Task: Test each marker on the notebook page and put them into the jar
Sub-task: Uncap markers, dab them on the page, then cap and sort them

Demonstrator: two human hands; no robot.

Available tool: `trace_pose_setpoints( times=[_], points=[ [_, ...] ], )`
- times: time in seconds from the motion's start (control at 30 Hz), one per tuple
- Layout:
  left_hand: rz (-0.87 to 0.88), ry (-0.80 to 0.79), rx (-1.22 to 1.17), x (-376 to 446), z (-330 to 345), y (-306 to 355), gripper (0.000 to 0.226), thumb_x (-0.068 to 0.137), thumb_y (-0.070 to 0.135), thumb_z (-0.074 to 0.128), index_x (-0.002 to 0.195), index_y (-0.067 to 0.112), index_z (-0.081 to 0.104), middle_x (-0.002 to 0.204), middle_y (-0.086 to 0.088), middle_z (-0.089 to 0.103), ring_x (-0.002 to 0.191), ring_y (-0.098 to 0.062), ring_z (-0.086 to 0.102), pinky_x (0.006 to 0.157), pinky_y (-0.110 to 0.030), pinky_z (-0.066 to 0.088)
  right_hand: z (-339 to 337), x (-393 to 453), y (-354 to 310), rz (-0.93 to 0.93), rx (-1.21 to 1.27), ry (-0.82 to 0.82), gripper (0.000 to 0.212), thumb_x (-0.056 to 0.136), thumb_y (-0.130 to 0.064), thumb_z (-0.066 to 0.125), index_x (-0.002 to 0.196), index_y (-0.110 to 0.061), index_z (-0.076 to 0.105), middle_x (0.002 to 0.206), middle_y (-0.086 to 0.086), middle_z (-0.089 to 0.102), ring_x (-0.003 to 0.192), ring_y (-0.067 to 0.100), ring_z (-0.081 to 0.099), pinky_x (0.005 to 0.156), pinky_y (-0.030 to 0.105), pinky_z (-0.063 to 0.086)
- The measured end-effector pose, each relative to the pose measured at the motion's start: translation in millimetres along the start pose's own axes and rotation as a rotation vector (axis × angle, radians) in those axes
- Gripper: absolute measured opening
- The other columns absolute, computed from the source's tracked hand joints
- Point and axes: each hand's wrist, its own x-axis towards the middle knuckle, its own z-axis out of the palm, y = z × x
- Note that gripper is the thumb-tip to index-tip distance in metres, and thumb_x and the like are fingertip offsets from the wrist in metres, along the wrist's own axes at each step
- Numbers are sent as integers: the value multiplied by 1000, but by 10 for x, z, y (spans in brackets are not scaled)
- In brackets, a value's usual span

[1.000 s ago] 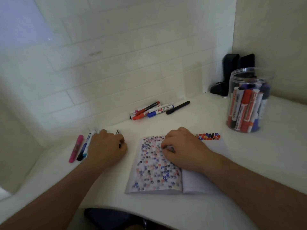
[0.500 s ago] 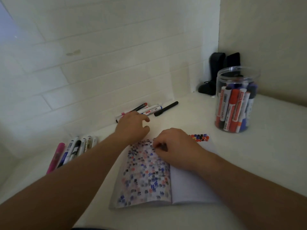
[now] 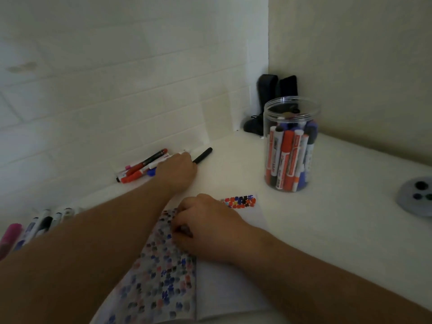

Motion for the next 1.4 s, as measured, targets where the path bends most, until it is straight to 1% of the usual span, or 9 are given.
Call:
trace_pose_setpoints(
  times=[0.1, 0.17, 0.33, 0.5, 0.63, 0.87, 1.03, 1.23, 1.4],
  points=[
    [7, -29, -183, -91, -112, 41, 26, 105, 27, 36, 111, 4, 48, 97, -14, 60, 89, -34, 60, 75, -43, 47, 5, 12, 29, 6, 29, 11, 22, 98, -32, 61, 101, -20, 79, 99, 1, 69, 87, 19, 56, 76, 42, 55],
    [26, -30, -574, -197, -190, 25, 22, 101, 28, 40, 102, 7, 47, 84, -10, 60, 70, -26, 54, 65, -46, 45, -2, 28, 36, 41, 80, 32, 25, 97, -34, 61, 91, -18, 78, 85, 0, 69, 77, 16, 59, 73, 42, 55],
    [87, -21, -1203, -717, -530, 2, 21, 102, 36, 40, 102, 23, 56, 66, 7, 46, 59, -13, 37, 53, -35, 32, -119, 44, 45, 376, 378, 251, 52, 105, -56, 43, 71, -21, 61, 67, 0, 62, 63, 11, 57, 67, 38, 51],
    [403, 60, -867, -1154, -618, 12, 18, 108, 34, 43, 102, 36, 59, 74, 14, 58, 64, -4, 52, 62, -23, 41, -209, 89, 42, 566, 785, 480, 30, 104, -59, 43, 102, -31, 55, 83, 6, 70, 58, 16, 65, 52, 30, 51],
    [472, -41, -850, -1260, -571, -76, 22, 105, 30, 52, 124, 38, 59, 86, 25, 68, 76, 5, 62, 70, -11, 42, -226, 72, 26, 470, 956, 479, 29, 110, -41, 44, 103, -18, 62, 66, 11, 59, 50, 19, 51, 47, 26, 42],
    [388, -208, -798, -1230, -388, -346, 29, 90, 37, 67, 105, 32, 43, 78, 6, 54, 65, -8, 46, 64, -34, 44, -323, 83, 56, 659, 1068, 541, 25, 102, -22, 56, 80, -16, 66, 64, 11, 57, 54, 24, 49, 46, 28, 37],
    [434, -307, -575, -1172, -329, -461, 34, 78, 64, 69, 105, 50, 55, 101, 12, 45, 96, 0, 43, 79, -27, 44, -302, 49, 141, 613, 875, 447, 16, 94, -4, 66, 81, -7, 57, 53, 7, 47, 45, 17, 41, 42, 25, 35],
    [450, -351, -538, -1127, -351, -446, 39, 75, 71, 68, 109, 57, 56, 100, 11, 48, 94, -2, 46, 82, -31, 46, -175, 71, 192, 604, 462, 326, 16, 80, -15, 76, 73, -15, 62, 64, 6, 62, 58, 14, 56, 56, 33, 49],
    [445, -386, -555, -1121, -372, -476, 42, 76, 67, 72, 114, 60, 58, 100, 9, 50, 93, -3, 49, 86, -30, 48, -172, 82, 172, 665, 434, 304, 18, 81, -13, 76, 69, -10, 63, 57, 4, 64, 50, 11, 59, 52, 27, 47]
  ],
)
